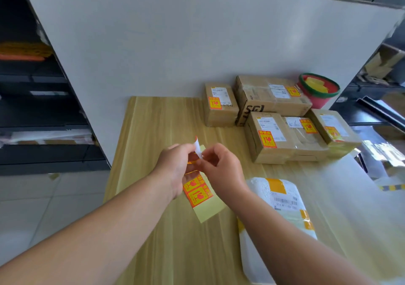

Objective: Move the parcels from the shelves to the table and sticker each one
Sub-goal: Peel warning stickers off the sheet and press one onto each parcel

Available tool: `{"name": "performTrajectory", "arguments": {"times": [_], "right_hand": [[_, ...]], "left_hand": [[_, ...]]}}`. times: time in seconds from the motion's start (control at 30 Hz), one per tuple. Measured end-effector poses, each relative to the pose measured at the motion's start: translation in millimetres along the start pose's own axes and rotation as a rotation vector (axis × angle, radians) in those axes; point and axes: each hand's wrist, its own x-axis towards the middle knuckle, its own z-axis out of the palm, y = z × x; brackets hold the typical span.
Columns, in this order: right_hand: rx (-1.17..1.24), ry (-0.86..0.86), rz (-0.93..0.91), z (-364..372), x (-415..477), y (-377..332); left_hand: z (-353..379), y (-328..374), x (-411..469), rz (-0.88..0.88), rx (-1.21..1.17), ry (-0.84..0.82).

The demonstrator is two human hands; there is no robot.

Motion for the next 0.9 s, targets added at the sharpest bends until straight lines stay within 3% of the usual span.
{"name": "performTrajectory", "arguments": {"times": [0.27,0.47,0.63,0.9], "right_hand": [[0.088,0.070,0.062,-62.6,-32.1,25.7],[0.254,0.075,0.177,-114.6,-51.0,46.9],[0.415,0.039,0.215,-159.7,-69.5,62.8],[0.363,0.016,0.312,-204.1,-99.0,111.0]], "left_hand": [[54.9,-27.6,-41.0,-0.033,0.085,-0.109],[92.8,-53.2,-68.3,0.203,0.296,0.028],[115.9,-70.2,-85.6,0.319,0.371,0.030],[142.4,-114.1,-96.5,0.445,0.574,-0.007]]}}
